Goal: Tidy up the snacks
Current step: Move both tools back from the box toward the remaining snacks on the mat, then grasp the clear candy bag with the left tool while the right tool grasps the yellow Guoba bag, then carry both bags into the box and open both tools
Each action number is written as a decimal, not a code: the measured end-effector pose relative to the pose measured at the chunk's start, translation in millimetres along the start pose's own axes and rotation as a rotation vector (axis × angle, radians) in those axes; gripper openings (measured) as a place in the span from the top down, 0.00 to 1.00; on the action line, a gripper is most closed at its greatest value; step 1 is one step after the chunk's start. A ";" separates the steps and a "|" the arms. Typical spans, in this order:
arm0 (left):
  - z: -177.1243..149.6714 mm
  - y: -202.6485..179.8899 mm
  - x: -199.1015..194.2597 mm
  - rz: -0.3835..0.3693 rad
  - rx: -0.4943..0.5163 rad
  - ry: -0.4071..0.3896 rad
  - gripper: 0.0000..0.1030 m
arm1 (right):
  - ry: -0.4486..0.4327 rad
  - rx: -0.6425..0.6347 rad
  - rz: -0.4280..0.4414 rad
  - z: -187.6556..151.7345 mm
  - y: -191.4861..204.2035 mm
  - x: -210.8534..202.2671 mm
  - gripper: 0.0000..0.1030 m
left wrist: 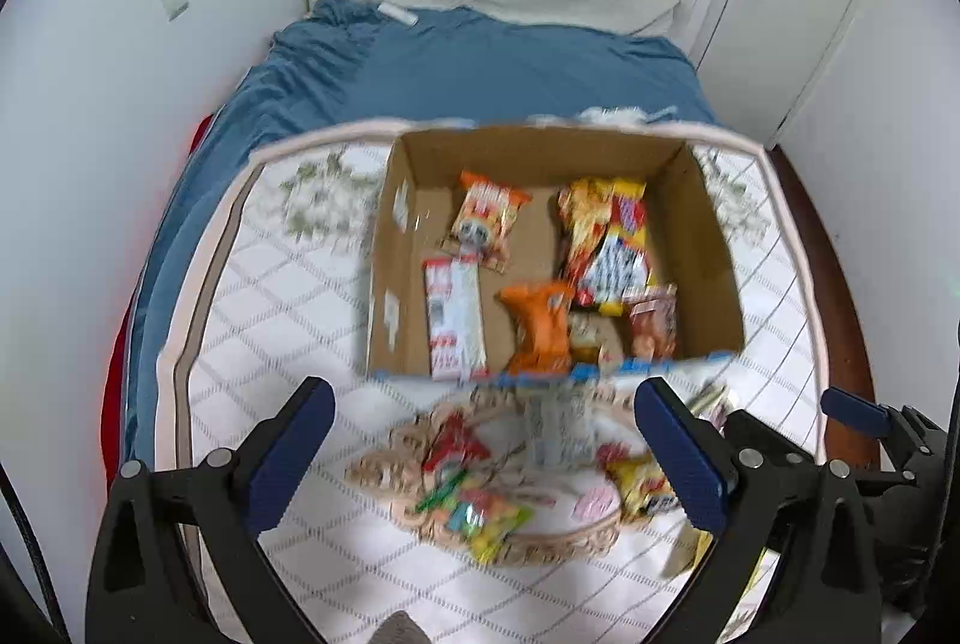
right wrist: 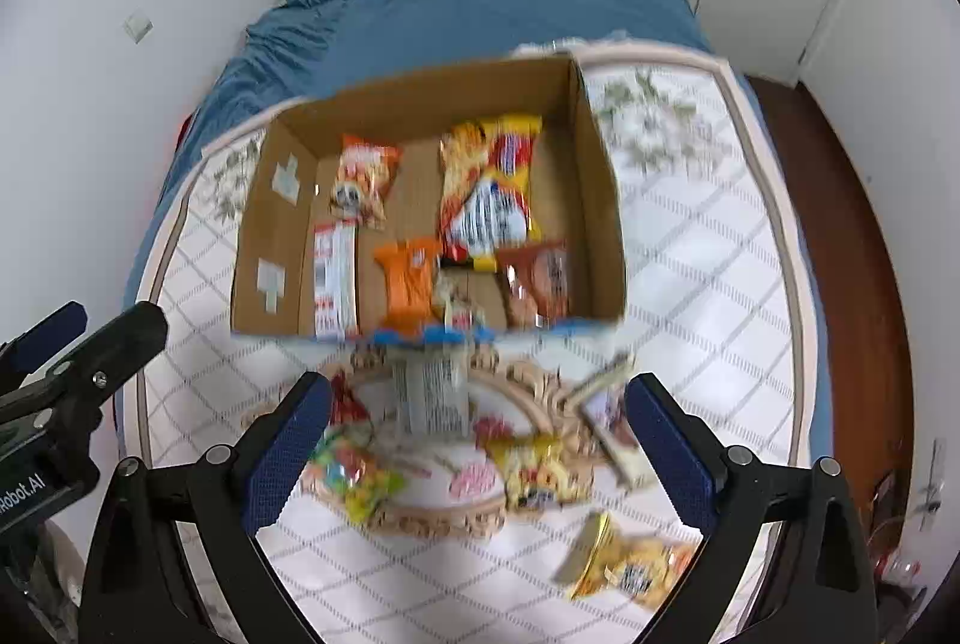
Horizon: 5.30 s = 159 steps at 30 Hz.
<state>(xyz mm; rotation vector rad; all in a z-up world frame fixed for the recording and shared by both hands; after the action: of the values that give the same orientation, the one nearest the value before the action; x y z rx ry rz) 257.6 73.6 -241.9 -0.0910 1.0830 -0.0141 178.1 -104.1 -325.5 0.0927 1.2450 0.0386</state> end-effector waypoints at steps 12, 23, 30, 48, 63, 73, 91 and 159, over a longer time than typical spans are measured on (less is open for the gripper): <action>-127.5 27.2 137.8 -0.037 -0.353 0.453 0.01 | 0.305 0.454 0.085 -107.0 -93.3 106.9 0.03; -157.0 26.4 206.9 0.006 -0.442 0.597 0.01 | 0.399 0.722 0.078 -126.3 -108.7 176.3 0.03; -166.5 7.6 227.0 0.009 -0.356 0.623 0.04 | 0.348 0.213 -0.100 -113.9 -82.1 164.9 0.03; -227.9 25.5 189.2 0.060 -0.140 0.623 0.36 | 0.398 -0.030 -0.191 -115.2 -23.7 216.5 0.03; -191.1 31.8 208.7 0.089 -0.120 0.606 0.36 | 0.582 0.254 0.168 -156.4 -5.0 240.6 0.46; -194.9 15.9 225.0 0.102 -0.127 0.614 0.28 | 0.608 0.375 0.186 -187.5 -13.5 233.1 0.11; -197.5 4.3 216.6 0.145 -0.085 0.548 0.55 | 0.517 0.558 0.051 -206.6 -21.6 257.4 0.46; 81.3 1.6 152.6 -0.003 -0.015 0.180 0.01 | 0.134 0.010 -0.024 110.1 -22.9 151.9 0.04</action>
<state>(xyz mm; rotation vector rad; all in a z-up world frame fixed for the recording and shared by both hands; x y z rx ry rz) 400.9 72.1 -338.7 -0.1062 1.2628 -0.0173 330.5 -120.2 -436.0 0.0849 1.3804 0.0184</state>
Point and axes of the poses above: each gripper's, at about its wrist camera, not at the fingertips, and x roughly the way its jaws point, y to its left, z to its top, the point moved 7 cm from there along x, roughly the way its jaws point, and after that the axes turned 1 degree about x, right-handed, at the moved point
